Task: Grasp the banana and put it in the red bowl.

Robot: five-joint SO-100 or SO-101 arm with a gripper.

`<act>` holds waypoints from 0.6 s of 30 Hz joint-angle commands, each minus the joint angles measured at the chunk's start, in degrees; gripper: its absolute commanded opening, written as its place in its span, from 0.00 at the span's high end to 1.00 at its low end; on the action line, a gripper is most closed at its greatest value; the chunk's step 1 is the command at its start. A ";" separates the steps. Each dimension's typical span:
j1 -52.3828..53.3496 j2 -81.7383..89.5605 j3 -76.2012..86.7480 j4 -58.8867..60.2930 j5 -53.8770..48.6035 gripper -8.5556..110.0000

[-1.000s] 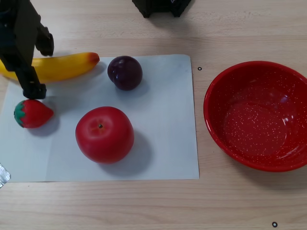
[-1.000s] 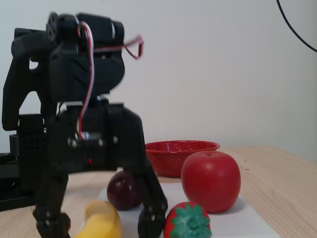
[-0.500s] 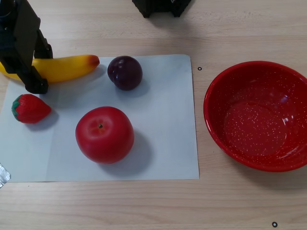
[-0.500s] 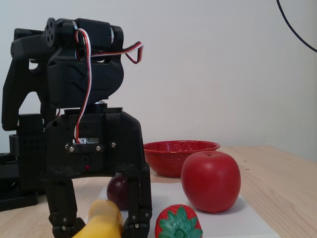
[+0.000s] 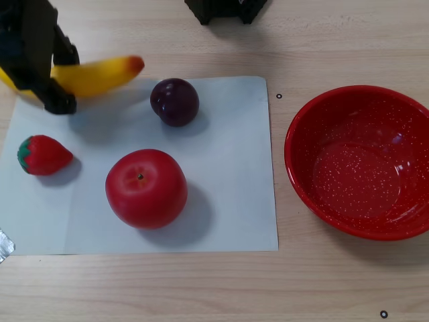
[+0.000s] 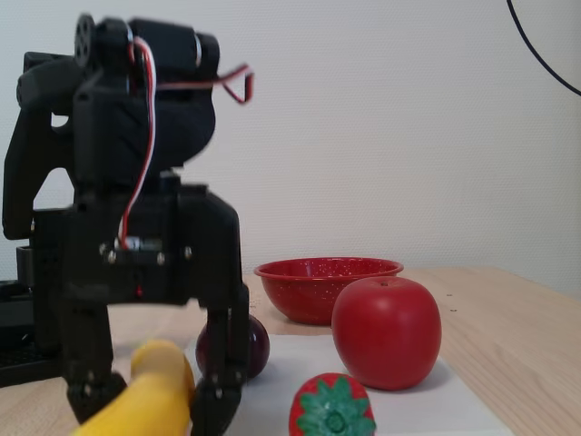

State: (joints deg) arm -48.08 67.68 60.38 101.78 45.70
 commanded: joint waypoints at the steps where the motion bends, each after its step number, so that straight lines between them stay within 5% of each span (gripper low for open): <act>1: -0.53 14.59 -7.21 2.55 0.88 0.93; 18: 6.50 30.06 -5.98 7.38 1.23 0.93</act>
State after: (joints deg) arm -43.07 86.92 60.21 107.84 47.37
